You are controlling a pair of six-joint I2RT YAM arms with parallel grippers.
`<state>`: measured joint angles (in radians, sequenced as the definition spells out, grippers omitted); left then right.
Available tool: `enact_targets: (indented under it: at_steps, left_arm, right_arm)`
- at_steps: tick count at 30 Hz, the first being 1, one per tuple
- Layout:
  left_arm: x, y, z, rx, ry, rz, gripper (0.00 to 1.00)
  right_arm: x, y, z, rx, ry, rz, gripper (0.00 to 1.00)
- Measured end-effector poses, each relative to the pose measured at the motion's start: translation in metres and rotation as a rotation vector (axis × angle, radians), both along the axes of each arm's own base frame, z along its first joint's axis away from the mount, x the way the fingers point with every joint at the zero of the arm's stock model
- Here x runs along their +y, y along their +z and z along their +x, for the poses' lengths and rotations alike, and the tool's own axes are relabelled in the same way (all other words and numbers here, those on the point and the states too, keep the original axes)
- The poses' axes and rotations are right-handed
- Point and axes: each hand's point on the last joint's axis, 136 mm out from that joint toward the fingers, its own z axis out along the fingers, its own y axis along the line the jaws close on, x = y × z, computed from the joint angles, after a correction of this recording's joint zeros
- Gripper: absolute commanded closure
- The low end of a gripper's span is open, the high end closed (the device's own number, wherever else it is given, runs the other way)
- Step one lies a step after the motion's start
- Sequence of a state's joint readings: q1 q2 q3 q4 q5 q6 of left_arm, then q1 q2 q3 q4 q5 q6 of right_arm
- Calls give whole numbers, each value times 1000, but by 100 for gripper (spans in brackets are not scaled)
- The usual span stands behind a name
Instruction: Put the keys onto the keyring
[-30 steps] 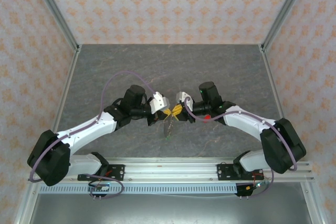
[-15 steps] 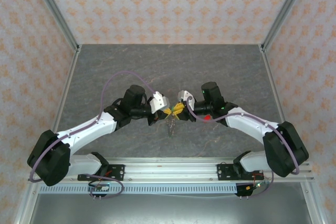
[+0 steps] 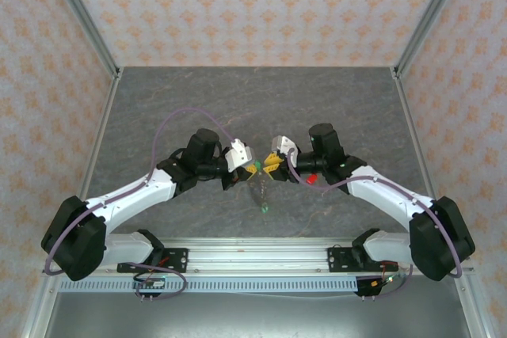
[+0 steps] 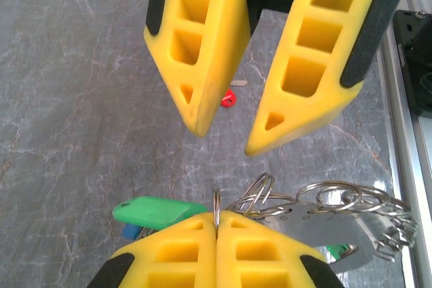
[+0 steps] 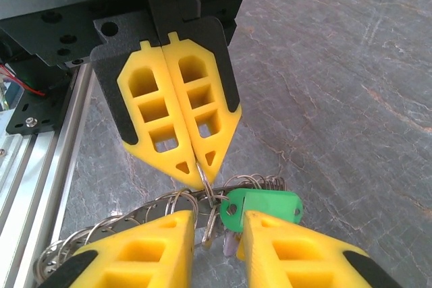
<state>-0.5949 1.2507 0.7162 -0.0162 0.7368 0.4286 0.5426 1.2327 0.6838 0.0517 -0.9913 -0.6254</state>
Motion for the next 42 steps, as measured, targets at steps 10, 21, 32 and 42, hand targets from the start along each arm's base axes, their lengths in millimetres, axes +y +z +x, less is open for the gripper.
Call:
enact_targets:
  at_steps: [10,21,32,42]
  left_arm:
    - [2,-1,1,-2,-3,29,100]
    - [2,-3,0,5,-10,44,100]
    - [-7,-15,4,44,-42,102,100]
    - [-51,-56,11,117,-128,231,100]
  right_arm:
    - [0,-7,-16,20,30,-45,73]
    - [1,-13,-9,-103,12,-140,74]
    - [-8,-12,18,-114,-147,-185,76]
    - [-89,14,87,-26,-789,-79,78]
